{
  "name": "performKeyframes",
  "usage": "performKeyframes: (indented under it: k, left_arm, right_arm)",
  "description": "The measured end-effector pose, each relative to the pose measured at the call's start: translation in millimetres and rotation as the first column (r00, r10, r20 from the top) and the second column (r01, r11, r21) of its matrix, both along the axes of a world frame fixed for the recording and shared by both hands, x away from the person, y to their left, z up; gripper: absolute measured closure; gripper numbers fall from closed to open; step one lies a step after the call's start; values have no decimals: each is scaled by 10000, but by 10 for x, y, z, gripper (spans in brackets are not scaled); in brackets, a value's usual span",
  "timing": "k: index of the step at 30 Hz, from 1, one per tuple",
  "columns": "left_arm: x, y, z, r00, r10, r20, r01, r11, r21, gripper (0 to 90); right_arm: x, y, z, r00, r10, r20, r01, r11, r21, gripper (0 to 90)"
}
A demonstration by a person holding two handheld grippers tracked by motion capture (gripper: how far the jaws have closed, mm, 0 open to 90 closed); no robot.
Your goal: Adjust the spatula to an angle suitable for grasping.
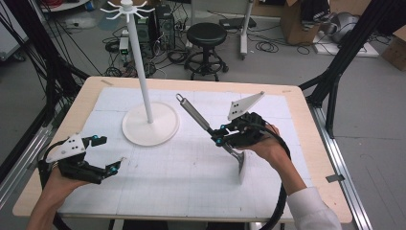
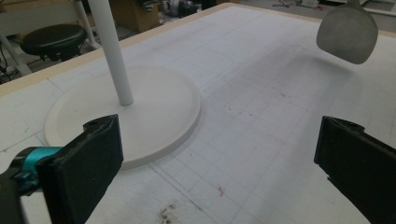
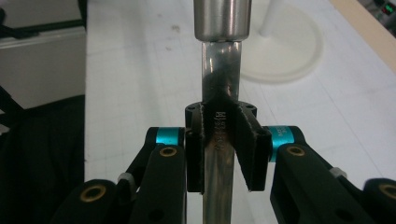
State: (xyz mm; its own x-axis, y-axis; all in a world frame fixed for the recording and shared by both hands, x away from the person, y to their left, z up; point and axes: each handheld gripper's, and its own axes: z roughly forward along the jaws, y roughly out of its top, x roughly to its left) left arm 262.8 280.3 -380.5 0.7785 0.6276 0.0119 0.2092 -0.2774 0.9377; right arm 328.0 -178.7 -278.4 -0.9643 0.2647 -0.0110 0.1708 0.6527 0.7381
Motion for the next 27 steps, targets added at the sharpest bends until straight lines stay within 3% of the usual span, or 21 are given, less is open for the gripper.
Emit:
performKeyframes:
  k: [12, 19, 27]
  left_arm:
    - [-1, 11, -1, 10000, 23, 3, -22, 10000, -24, 18]
    - [1, 10, -1, 10000, 31, -10, -31, 10000, 22, 17]
    - [-3, 11, 1, 10000, 32, -2, -32, 10000, 18, 17]
  right_arm:
    - [-61, 166, 163, 9932, 1124, 307, -1151, 9872, 1108, 750]
    - [-91, 196, 205, 9870, 1529, 495, -1594, 9700, 1834, 750]
    - [-99, 240, 220, 9837, 1738, 468, -1796, 9648, 1921, 750]
